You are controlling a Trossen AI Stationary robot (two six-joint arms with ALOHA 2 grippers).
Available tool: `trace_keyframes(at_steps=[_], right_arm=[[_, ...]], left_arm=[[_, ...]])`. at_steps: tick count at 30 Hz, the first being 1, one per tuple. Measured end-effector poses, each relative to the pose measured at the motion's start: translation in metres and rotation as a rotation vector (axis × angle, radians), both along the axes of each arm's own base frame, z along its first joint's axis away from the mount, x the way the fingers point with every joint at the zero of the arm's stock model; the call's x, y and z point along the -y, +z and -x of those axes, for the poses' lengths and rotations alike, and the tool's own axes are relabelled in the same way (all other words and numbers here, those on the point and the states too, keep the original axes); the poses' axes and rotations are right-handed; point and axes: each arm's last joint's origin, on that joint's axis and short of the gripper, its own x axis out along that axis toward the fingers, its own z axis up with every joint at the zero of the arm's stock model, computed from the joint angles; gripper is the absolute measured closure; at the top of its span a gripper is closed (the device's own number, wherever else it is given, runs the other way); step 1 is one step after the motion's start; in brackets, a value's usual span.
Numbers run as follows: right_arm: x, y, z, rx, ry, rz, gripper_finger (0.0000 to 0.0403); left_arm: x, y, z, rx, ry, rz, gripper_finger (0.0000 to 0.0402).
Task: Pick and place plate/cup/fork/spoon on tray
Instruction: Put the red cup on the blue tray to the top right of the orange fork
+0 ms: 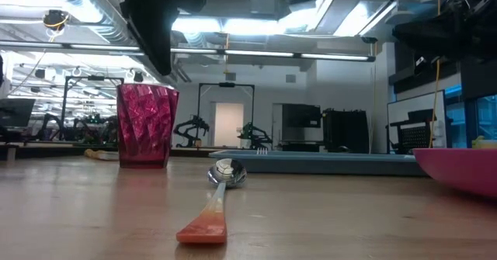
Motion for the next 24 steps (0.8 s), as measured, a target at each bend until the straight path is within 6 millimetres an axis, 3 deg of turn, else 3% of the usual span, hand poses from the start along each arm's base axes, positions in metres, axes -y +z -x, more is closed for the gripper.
trace_keyframes(at_steps=[24], right_arm=[[0.0,0.0,0.0,-0.001,0.0,-0.001,0.037]], left_arm=[[0.002,-0.015,-0.005,-0.064,0.031,-0.043,0.0343]])
